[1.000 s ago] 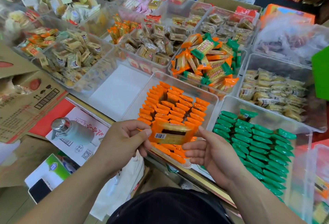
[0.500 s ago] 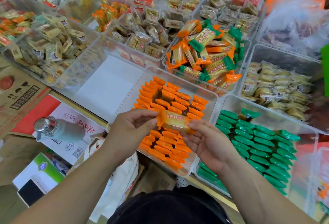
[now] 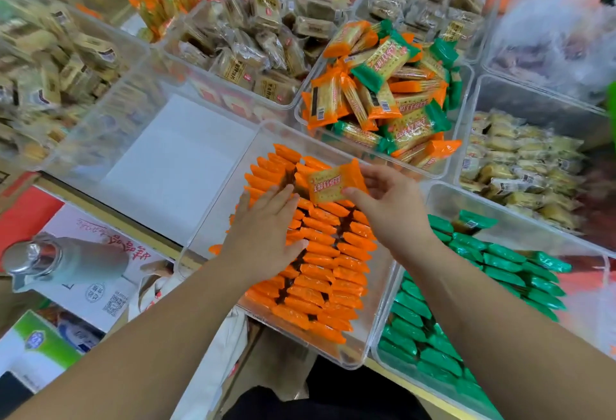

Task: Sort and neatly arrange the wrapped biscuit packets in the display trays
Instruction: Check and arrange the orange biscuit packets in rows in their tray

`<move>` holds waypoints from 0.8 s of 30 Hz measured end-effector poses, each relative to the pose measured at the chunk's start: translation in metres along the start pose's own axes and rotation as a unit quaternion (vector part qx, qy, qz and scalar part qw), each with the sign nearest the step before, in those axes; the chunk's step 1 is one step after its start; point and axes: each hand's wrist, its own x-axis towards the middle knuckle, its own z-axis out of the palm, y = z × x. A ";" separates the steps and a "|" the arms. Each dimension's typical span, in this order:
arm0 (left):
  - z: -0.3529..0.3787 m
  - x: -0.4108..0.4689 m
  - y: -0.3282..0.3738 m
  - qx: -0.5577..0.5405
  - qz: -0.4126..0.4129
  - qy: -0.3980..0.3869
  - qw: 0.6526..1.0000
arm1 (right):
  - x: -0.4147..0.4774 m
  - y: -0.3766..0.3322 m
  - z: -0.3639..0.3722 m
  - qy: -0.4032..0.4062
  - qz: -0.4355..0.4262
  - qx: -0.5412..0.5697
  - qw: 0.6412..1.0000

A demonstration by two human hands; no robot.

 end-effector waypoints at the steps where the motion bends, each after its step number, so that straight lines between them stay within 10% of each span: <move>1: 0.003 0.003 0.001 0.013 0.008 -0.010 1.000 | 0.005 -0.002 0.004 -0.004 -0.031 -0.040 0.999; 24: 0.022 -0.004 -0.004 -0.115 -0.012 0.134 0.984 | 0.052 0.052 0.084 -0.043 -0.299 -0.400 0.865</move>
